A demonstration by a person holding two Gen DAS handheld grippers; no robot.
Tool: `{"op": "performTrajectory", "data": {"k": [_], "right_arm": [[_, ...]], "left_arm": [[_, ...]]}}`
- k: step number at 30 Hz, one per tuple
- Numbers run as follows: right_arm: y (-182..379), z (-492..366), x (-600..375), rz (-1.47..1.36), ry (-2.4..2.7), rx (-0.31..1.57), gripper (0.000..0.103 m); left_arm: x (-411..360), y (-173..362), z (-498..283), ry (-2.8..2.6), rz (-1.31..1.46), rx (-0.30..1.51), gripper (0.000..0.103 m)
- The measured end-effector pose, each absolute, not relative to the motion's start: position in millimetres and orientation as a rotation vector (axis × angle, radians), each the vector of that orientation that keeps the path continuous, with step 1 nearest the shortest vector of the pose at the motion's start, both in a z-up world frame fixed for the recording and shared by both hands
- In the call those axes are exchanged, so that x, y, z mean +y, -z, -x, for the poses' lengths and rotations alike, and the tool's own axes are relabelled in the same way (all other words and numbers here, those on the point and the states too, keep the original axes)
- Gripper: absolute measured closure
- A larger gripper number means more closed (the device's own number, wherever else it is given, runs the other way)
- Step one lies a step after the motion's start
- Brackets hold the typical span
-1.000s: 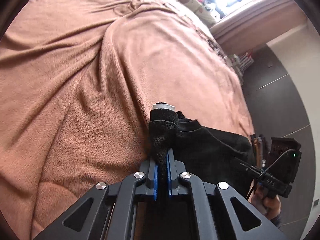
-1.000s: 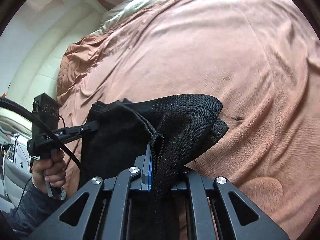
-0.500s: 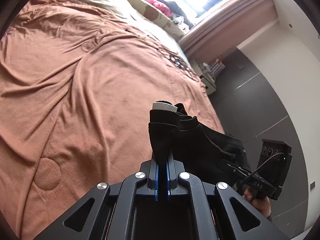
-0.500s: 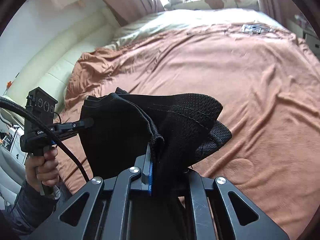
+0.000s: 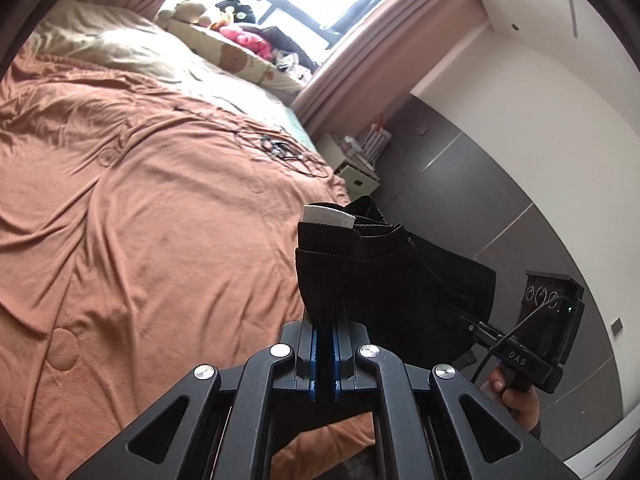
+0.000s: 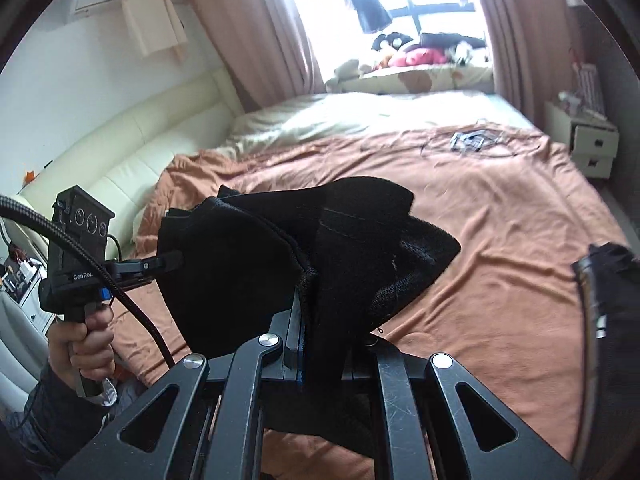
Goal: Fold small clothes
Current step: 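Carry the folded shirt with both grippers onto the stack of clothes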
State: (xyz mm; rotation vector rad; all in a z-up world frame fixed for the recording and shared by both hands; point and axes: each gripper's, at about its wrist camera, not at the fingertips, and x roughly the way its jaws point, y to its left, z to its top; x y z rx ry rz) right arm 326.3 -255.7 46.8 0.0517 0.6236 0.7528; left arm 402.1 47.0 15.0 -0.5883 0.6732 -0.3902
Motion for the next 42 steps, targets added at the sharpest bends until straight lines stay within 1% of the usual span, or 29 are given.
{"op": "performTrajectory", "data": {"k": [15, 29, 36, 42], "right_arm": [[-71.9, -243.3, -344.9, -0.062, -0.631, 0.527, 0.097], [-102.4, -185.9, -422.9, -0.098, -0.450, 0.427, 0.097], [-109.4, -161.6, -452.3, -0.112, -0.352, 0.399, 0.097], [-108.4, -147.1, -453.7, -0.113, -0.281, 0.403, 0.097]], "left_arm": [[-55.8, -60.0, -406.9, 0.544, 0.492, 0.649, 0.098], [-190.1, -97.8, -443.1, 0.793, 0.367, 0.645, 0.098], [-259.1, -105.2, -458.9, 0.907, 0.315, 0.661, 0.098], [-309.9, -103.5, -471.9, 0.991, 0.281, 0.691, 0.098]]}}
